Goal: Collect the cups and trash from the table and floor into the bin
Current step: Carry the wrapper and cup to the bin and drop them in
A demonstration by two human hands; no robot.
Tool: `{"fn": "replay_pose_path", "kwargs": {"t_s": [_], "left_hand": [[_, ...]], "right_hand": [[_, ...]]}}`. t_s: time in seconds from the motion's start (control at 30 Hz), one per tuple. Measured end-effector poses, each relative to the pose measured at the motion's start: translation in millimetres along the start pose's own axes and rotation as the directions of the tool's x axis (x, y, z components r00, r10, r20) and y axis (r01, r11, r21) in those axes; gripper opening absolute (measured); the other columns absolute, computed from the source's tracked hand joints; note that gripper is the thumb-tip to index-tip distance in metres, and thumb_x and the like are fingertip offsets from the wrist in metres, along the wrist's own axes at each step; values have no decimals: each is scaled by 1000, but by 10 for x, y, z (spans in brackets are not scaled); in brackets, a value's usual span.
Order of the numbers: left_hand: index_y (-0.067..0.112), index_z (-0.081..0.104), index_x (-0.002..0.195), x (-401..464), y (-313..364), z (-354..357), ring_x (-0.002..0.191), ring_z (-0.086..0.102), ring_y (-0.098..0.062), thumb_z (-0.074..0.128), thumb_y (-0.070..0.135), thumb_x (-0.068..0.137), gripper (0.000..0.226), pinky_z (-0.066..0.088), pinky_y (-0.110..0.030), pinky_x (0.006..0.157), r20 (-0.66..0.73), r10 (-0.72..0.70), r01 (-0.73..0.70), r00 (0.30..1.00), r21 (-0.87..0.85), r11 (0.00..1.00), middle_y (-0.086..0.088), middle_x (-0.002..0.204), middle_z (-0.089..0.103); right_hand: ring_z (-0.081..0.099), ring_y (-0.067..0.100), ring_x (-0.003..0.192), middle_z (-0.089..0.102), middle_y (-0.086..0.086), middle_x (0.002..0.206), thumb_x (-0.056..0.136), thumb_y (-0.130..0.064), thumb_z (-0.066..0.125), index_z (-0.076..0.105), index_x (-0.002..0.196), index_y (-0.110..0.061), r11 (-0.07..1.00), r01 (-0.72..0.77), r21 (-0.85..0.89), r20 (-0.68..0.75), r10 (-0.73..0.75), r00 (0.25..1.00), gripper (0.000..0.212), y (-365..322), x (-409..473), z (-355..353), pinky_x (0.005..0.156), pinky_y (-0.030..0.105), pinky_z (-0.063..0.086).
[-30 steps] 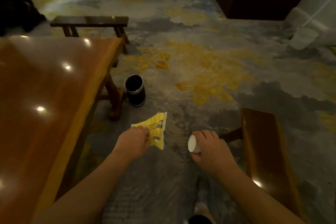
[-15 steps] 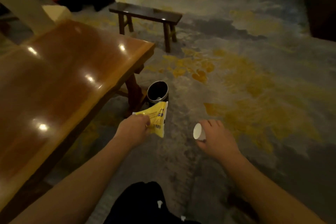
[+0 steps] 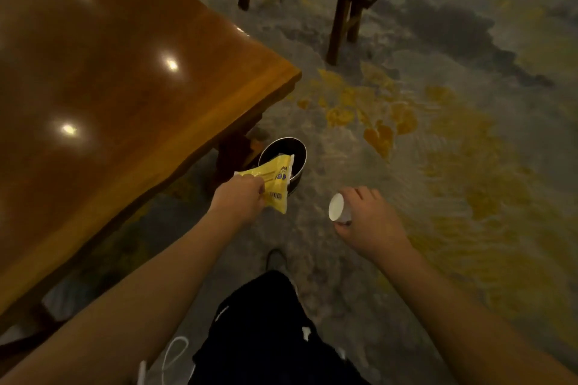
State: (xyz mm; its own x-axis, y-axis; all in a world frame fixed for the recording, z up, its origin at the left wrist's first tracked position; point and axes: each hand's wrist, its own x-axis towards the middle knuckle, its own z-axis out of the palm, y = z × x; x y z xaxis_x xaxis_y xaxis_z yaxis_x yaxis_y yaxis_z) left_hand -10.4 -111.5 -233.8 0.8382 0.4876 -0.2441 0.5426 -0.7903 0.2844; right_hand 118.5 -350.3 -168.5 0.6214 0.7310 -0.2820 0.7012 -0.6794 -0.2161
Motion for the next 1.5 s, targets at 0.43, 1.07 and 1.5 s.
{"fn": "replay_pose_path", "kwargs": {"t_s": [0.43, 1.07, 1.5], "left_hand": [[19, 67, 101, 2117, -92, 1097, 98, 62, -30, 56, 33, 93, 19, 46, -37, 77, 290, -146, 155, 946, -5, 988, -8, 105, 68], [20, 65, 112, 3579, -580, 2923, 101, 61, -30, 62, 41, 87, 33, 46, -39, 74, 347, -376, 400, 859, 2, 916, -9, 112, 64], [24, 65, 90, 3245, -726, 2786, 87, 59, -23, 64, 42, 86, 18, 40, -32, 60, 135, -371, 391, 919, -184, 902, 0, 93, 64]], "right_hand": [[48, 31, 113, 54, 9, 123, 79, -40, 69, 49, 128, -18, 999, 49, 17, 137, -51, 989, 57, 791, 2578, 735, 86, 46, 48], [48, 32, 118, 54, 9, 124, 78, -40, 69, 47, 133, -20, 985, 175, 10, 324, -168, 931, 63, 1419, 4645, 2471, 88, 47, 48], [48, 31, 120, 52, 8, 132, 76, -46, 74, 41, 139, -21, 964, 260, -59, 416, -213, 884, 75, 963, 4894, 2826, 88, 48, 47]]}}
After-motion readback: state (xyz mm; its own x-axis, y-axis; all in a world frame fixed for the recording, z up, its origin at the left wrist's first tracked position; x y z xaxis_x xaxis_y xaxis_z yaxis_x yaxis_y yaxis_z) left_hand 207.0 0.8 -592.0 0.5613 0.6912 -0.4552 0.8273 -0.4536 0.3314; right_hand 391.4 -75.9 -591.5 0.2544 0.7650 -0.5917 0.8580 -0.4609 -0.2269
